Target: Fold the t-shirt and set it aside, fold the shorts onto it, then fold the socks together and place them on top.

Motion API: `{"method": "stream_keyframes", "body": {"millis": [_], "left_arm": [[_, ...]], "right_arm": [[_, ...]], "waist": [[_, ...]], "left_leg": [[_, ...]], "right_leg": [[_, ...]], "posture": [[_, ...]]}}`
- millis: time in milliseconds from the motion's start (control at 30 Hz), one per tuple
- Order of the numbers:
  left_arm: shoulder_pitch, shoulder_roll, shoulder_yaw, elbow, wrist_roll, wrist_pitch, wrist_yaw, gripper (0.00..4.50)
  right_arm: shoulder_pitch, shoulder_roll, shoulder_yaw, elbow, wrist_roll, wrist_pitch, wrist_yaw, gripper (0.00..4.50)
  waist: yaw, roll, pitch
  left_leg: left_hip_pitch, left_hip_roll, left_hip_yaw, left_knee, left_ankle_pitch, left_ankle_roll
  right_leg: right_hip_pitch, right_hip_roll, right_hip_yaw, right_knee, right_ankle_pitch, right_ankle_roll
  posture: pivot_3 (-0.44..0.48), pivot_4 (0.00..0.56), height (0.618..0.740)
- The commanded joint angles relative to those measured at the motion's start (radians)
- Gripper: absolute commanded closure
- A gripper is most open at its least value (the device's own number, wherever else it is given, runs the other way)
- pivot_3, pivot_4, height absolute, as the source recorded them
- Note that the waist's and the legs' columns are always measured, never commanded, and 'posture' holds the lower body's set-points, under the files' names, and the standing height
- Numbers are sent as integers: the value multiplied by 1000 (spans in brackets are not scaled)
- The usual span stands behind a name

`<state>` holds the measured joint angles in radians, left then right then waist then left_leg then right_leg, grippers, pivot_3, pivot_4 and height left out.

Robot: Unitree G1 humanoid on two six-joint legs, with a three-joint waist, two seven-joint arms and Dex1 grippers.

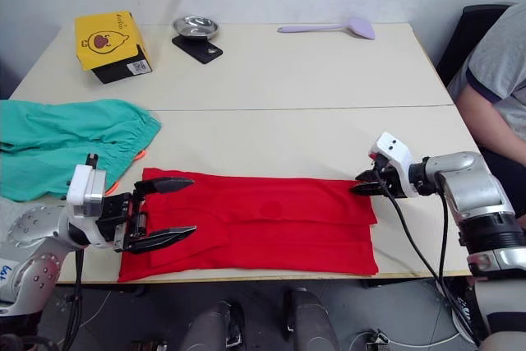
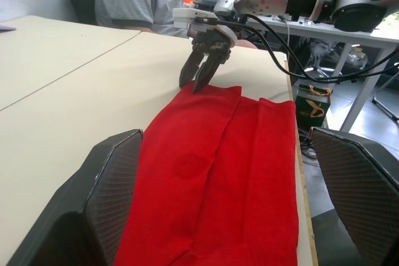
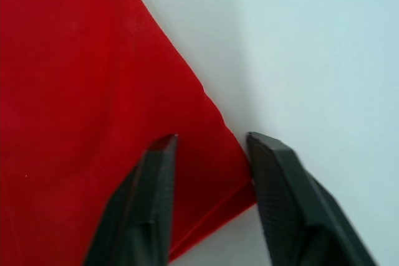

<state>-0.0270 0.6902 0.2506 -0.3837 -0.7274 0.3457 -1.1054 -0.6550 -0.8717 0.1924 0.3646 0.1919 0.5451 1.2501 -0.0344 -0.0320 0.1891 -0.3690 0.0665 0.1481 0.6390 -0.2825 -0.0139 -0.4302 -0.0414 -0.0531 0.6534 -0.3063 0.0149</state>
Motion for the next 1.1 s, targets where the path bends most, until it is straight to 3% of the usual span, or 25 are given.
{"method": "stream_keyframes", "body": {"millis": [33, 67, 200, 333, 400, 633, 833, 1100], "left_arm": [[7, -8, -3, -25, 10, -29, 8, 0], [9, -12, -3, -24, 13, -33, 8, 0], [10, -26, -8, -16, 25, -52, 16, 0], [-1, -47, -9, 6, 40, -76, 37, 0], [-11, -65, -16, 20, 46, -84, 53, 0], [-59, -114, -56, 83, 69, -125, 59, 0], [-68, -127, -66, 113, 99, -163, 62, 0], [-50, -110, -51, 114, 109, -176, 63, 0]], "right_arm": [[-28, -12, 12, -1, -21, -11, 43, 4100], [-33, -15, 17, -7, -25, -7, 56, 4484], [-73, -34, 45, -18, -73, -28, 87, 4484], [-201, -42, 119, 2, -224, -81, 35, 4484], [-285, 3, 128, 63, -253, -94, 7, 4484], [-547, 152, 274, 477, -510, -473, -186, 4484], [-728, 312, 299, 765, -599, -605, -324, 4484], [-790, 399, 282, 921, -646, -674, -471, 4484]], "waist": [[0, 0, 0], [0, 0, 0], [0, 0, 0], [-5, 2, 1], [-11, 3, 2], [-23, 3, 2], [-32, 3, 2], [-43, 3, 2]], "left_leg": [[0, 0, 0, 0, 0, 0], [0, 0, 0, 0, 0, 0], [0, 0, 0, 1, 0, 0], [-1, 0, 0, 4, 0, 0], [-2, 0, 1, 5, 0, 0], [-2, 1, 1, 6, 0, -2], [-5, 1, 5, 8, 0, -1], [-5, 1, 5, 8, 1, -2]], "right_leg": [[0, 0, 0, 0, 0, 0], [0, 0, 0, 0, 0, 0], [0, 0, 0, 0, 0, 0], [0, 0, 0, 1, 0, 0], [-1, 0, 0, 1, 0, 0], [-1, 0, 0, 3, 0, 0], [-5, -1, 2, 4, 0, 0], [-7, -2, 3, 6, 0, -1]], "posture": [[0, 150, 740], [0, 150, 740], [0, 150, 740], [0, 150, 740], [0, 150, 740], [0, 150, 740], [0, 150, 740], [0, 150, 740]]}}
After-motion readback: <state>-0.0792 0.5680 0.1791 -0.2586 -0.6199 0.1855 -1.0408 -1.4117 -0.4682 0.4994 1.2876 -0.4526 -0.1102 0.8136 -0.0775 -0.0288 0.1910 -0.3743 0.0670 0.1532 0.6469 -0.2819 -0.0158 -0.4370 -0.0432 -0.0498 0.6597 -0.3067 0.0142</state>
